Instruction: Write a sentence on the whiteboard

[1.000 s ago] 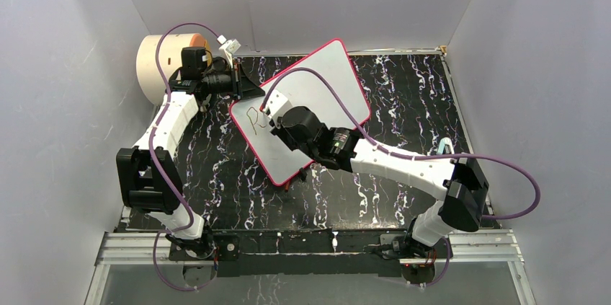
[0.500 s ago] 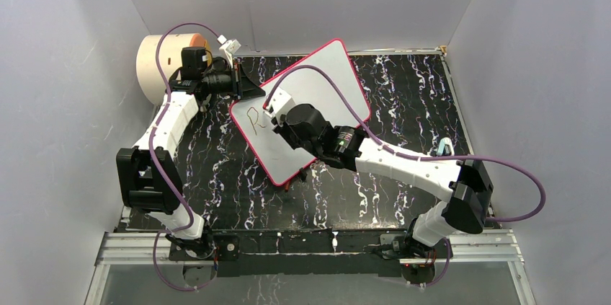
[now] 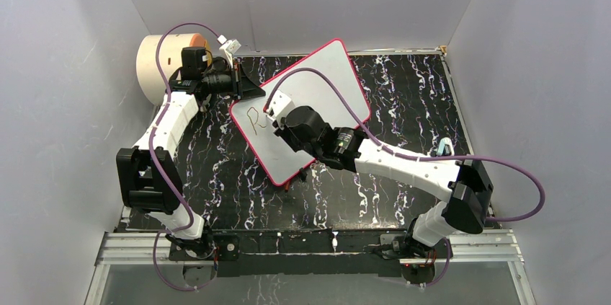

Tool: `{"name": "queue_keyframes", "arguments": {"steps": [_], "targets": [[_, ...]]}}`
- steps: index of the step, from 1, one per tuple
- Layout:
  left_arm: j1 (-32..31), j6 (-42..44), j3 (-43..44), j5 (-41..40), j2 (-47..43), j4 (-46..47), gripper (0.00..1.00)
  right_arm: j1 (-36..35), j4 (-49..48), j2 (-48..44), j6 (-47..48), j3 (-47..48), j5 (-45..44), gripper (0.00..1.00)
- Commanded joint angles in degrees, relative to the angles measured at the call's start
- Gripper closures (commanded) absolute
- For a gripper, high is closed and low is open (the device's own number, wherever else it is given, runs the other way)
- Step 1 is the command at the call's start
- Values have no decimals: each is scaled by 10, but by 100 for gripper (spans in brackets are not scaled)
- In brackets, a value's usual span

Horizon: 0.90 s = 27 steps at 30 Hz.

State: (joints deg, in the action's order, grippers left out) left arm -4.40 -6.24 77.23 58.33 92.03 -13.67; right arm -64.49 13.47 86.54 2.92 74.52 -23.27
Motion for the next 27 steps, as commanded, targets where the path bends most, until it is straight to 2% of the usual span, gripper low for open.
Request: {"name": "queue_keyframes", "arguments": {"steps": [1,7,27], "targets": [[-14,20,-22,2,-9,-43,100,2,-20,-15,-10,-3,-16,100],[-14,20,-21,3,-8,-44,100,2,-26,-8,-12,-3,-11,100],[-14,20,-22,3,-9,-44,100,2,57,-5,-24,16,11,100]]}}
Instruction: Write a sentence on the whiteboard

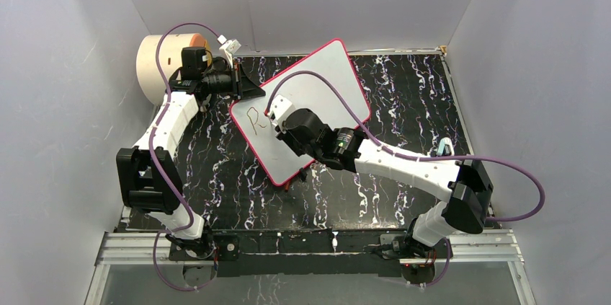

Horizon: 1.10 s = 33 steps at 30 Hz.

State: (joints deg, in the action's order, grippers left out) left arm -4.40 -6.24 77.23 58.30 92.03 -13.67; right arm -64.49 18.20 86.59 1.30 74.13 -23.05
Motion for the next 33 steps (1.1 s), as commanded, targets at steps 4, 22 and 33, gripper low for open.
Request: {"name": "queue_keyframes", "arguments": {"steps": [4,22,33], "targets": [[-14,20,-22,3,-9,-43,100,2,16,-3,-9,21,12,100],[-14,20,-22,4,-9,-44,100,11,-68,-45,-1,-8,-27,100],[-14,20,-22,3,-9,-44,100,31,-95,-33,7,-10,-21,100]]}}
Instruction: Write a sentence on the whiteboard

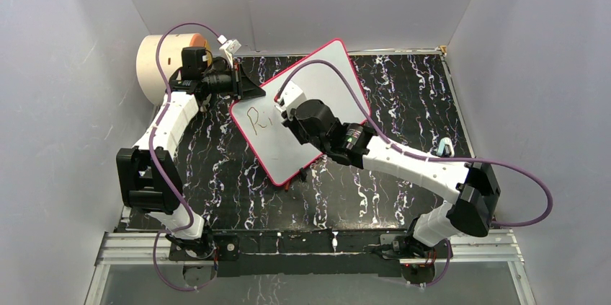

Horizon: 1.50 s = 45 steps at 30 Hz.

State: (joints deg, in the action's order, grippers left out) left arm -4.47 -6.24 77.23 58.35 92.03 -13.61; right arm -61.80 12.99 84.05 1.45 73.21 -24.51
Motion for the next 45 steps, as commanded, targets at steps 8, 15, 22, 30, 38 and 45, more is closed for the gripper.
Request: {"name": "queue_keyframes", "arguments": {"steps": [8,15,22,30,38,45], "targets": [[-13,20,-21,2,-8,-44,100,9,-44,1,6,2,2,100],[-13,20,-22,2,-8,-44,100,11,-34,8,5,4,7,100],[-13,20,-22,3,-8,-45,100,13,-34,14,3,6,7,100],[-13,20,-22,4,-9,-44,100,14,-33,25,4,13,10,100],[-13,20,-21,5,-10,-45,100,16,-40,30,8,18,20,100],[-13,20,-22,5,-9,-45,100,15,-44,33,10,24,36,100]]}}
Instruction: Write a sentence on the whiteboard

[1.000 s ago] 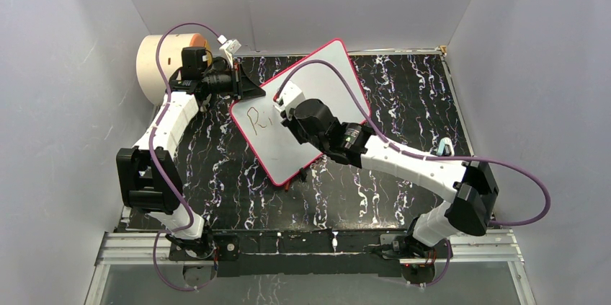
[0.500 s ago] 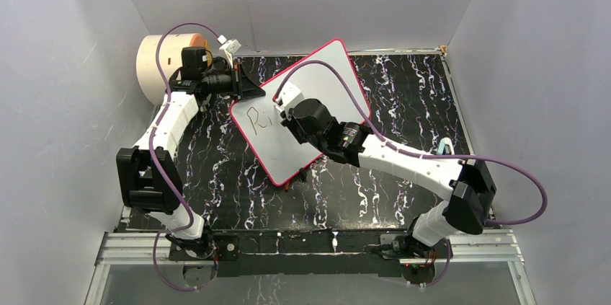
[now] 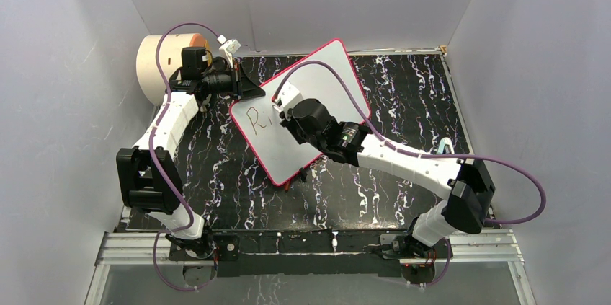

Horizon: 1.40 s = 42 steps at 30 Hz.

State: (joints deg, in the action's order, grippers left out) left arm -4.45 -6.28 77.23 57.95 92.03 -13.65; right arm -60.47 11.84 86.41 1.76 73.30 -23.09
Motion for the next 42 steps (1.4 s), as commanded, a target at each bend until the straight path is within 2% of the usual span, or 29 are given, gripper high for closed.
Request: {"name": "queue_keyframes", "arguments": {"steps": [1,24,34,42], "targets": [[-14,21,-22,9,-9,-44,100,2,-32,10,8,23,24,100],[-14,21,-22,6,-9,-44,100,2,38,2,7,27,41,100],[-14,21,-23,7,-9,-44,100,3,52,4,-1,25,-6,100],[-14,21,-22,6,-9,-44,100,8,62,2,-10,25,-8,100]]}}
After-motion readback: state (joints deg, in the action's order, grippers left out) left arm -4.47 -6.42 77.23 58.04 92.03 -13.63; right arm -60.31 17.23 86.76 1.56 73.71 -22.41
